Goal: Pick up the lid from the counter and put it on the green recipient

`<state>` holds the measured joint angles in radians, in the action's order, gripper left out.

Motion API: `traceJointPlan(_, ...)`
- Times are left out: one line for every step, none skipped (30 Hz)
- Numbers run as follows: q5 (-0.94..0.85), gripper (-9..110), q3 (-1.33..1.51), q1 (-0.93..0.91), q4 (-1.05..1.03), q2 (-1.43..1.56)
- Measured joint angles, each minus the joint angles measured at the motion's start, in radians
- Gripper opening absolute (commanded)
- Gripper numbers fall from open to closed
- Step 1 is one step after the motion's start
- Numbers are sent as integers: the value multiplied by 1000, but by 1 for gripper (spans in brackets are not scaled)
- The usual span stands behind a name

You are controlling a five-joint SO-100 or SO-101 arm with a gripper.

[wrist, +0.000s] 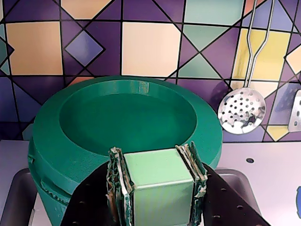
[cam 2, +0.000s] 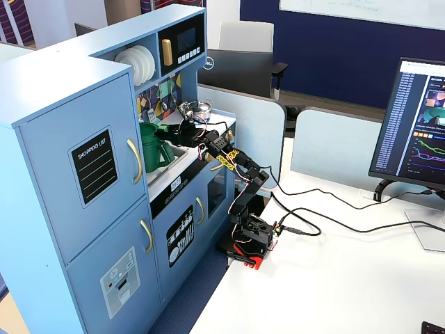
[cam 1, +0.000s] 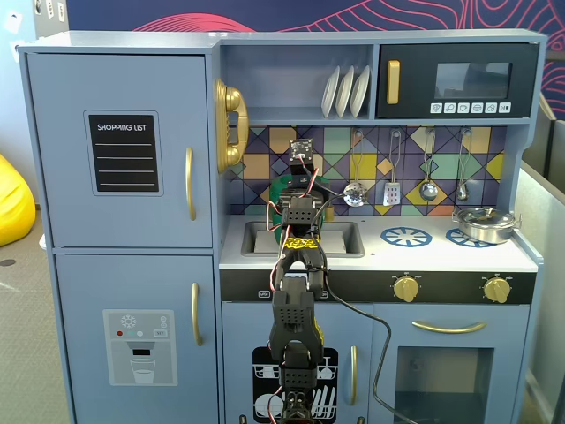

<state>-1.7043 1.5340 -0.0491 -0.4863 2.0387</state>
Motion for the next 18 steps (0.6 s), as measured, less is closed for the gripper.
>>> traceJointPlan(0,0,0,3,0,0)
traceJointPlan(0,0,0,3,0,0)
traceJointPlan(0,0,0,3,0,0)
traceJointPlan(0,0,0,3,0,0)
traceJointPlan(0,0,0,5,0,0)
traceJointPlan(0,0,0,6,0,0)
traceJointPlan(0,0,0,11,0,0)
traceJointPlan(0,0,0,12,0,0)
traceJointPlan(0,0,0,12,0,0)
traceJointPlan(0,0,0,12,0,0)
traceJointPlan(0,0,0,12,0,0)
traceJointPlan(0,0,0,12,0,0)
traceJointPlan(0,0,0,12,0,0)
traceJointPlan(0,0,-2,12,0,0)
traceJointPlan(0,0,-2,12,0,0)
traceJointPlan(-2,0,-2,12,0,0)
traceJointPlan(-2,0,-2,12,0,0)
traceJointPlan(-2,0,-2,12,0,0)
